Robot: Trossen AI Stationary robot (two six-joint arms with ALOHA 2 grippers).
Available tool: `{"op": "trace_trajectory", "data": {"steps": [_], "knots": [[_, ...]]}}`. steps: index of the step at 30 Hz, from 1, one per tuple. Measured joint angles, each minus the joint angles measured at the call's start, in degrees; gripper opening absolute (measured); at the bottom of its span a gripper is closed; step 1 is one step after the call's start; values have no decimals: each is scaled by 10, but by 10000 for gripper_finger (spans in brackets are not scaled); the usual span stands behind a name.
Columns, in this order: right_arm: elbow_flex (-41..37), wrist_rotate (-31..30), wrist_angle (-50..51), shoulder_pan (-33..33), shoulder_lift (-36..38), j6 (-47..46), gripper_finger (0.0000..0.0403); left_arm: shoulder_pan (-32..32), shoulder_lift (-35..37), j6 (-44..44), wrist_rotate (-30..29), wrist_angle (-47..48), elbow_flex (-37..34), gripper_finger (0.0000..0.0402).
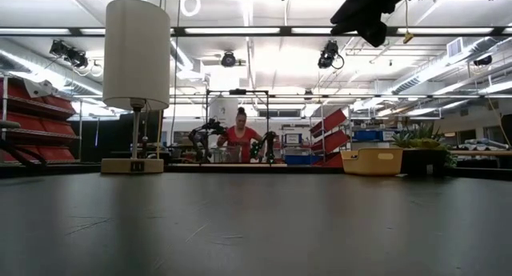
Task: Sort batteries
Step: Put the silver battery into the blue bin, then return to Home Position
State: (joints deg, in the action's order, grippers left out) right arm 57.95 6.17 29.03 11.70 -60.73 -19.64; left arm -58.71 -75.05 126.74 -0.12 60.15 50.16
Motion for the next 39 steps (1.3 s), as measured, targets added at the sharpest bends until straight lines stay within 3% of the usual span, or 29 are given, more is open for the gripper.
{"op": "trace_trajectory", "data": {"steps": [12, 20, 30, 35, 39], "knots": [[0, 27, 18, 0, 0, -33, 84, 6, 3, 0, 0, -170, -143, 33], [0, 30, 32, 0, 0, -32, 84, 13, 0, -7, -2, -180, -154, 73], [0, 30, 28, 1, 0, -16, 84, 17, 0, -19, 10, -174, -107, 171], [0, 28, 11, 2, 0, -8, 84, 17, 0, -16, 2, -54, -22, 176], [0, 26, -51, 2, 1, 3, 84, 22, 0, -18, -41, 68, 72, 176]]}}
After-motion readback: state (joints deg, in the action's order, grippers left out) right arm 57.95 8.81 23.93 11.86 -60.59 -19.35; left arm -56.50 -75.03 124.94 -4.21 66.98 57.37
